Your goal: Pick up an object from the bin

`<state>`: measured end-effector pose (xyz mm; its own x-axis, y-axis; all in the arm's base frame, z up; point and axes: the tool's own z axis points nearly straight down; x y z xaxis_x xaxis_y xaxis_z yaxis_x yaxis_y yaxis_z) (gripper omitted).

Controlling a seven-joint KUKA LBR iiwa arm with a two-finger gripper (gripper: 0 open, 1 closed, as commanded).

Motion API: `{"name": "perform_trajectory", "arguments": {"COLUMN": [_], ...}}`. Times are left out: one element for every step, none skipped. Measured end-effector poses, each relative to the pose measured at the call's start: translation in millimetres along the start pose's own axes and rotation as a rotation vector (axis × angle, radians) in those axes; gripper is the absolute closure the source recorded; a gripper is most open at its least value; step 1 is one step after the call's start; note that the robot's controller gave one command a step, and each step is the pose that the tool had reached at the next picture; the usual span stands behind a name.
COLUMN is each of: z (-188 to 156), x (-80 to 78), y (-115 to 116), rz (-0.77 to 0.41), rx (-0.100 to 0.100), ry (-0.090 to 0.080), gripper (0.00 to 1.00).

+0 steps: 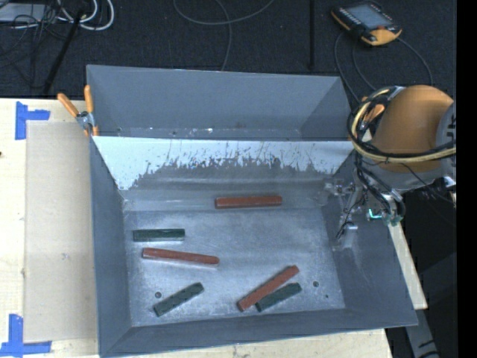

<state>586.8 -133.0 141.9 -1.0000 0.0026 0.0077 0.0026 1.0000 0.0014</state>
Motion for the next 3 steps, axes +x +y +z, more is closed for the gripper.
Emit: {"name": "perform_trajectory", "arguments": {"z": [-4,46,75], "x": [-2.0,34.8,49.7], "y": [0,45,74], "rz": [-0.003,-0.029,-0.227], "rx": [0.001,0.004,-0.001], "ry": [-0.007,-0.012,-0.001], "gripper": [0.0,0.0,0.0]}}
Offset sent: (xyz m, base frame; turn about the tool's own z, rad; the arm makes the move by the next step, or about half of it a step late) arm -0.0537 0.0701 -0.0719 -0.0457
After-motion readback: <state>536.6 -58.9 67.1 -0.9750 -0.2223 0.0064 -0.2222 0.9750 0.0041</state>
